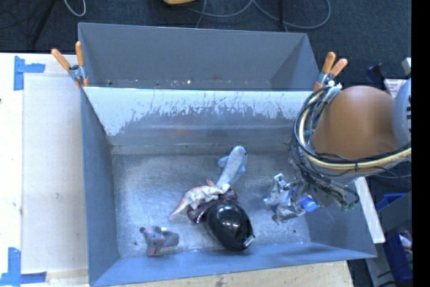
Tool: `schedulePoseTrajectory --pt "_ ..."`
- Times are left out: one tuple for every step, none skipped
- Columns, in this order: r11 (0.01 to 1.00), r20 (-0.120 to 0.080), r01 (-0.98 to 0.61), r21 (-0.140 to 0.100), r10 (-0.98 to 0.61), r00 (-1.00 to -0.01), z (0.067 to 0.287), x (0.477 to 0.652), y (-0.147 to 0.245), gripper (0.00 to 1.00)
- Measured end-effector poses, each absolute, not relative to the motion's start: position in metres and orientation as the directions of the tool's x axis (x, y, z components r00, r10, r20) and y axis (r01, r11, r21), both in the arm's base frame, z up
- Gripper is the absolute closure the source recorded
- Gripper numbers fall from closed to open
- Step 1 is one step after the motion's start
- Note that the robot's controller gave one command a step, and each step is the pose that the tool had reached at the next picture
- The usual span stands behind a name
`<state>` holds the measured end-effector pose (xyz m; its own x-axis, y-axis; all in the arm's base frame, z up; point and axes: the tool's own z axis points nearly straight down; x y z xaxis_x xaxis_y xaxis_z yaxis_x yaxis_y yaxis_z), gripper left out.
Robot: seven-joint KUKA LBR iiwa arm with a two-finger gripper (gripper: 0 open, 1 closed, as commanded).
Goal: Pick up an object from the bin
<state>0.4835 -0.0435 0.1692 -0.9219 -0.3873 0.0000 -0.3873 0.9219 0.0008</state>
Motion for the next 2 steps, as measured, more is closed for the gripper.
schedulePoseTrajectory --pt "0.922 0.0 -0.387 0.001 -0.387 -0.922 0.169 0.483 -0.043 1.0" --pt "0.922 0.005 -0.388 0.004 -0.388 -0.922 0.209 0.481 -0.043 1.0"
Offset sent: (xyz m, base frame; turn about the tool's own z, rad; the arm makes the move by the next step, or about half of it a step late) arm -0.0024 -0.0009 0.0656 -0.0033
